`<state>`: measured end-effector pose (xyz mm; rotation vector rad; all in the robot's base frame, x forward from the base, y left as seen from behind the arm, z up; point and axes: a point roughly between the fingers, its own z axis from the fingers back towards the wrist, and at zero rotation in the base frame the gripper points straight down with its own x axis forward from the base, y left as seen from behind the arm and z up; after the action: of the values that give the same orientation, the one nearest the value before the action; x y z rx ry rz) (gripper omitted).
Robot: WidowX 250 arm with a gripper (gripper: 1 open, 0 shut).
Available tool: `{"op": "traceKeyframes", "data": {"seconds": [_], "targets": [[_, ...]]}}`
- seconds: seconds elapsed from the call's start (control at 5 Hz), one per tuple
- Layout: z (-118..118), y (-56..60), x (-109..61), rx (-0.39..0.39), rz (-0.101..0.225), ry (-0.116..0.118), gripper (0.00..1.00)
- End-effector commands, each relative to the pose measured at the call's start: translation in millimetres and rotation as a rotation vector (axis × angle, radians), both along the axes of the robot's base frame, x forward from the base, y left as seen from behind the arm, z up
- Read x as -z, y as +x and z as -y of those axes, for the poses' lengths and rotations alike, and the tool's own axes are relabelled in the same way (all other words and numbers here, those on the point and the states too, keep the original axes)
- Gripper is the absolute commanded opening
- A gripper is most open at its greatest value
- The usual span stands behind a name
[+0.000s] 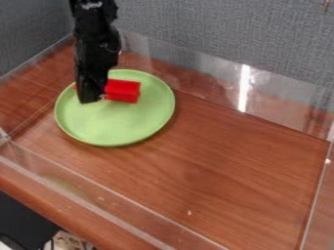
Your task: Move the red object from the green plate to the table
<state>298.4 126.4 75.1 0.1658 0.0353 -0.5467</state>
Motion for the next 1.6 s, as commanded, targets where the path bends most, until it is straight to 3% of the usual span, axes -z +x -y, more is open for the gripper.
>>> {"op": "traceKeyframes", "data": {"seconds": [0.0, 0.2, 0.4, 0.6, 0.8, 1.0, 1.2, 1.4], "targets": [[19, 15.8, -49.4, 0.042, 0.122, 0.063, 0.0], [54, 28.5, -70.1, 0.173, 0.176, 0.07, 0.0], [60, 33.2, -52.6, 0.241, 0.155, 0.024, 1.0], [56, 31.4, -35.1, 0.292, 0.134, -0.013, 1.0], [80, 27.4, -58.5, 0.38, 0.178, -0.002, 0.0], [100, 23.8, -84.1, 0.462, 0.224, 0.018, 0.0], [87, 15.0, -77.5, 0.395, 0.213, 0.008, 1.0], [75, 7.5, -70.9, 0.341, 0.199, -0.002, 1.0]]}}
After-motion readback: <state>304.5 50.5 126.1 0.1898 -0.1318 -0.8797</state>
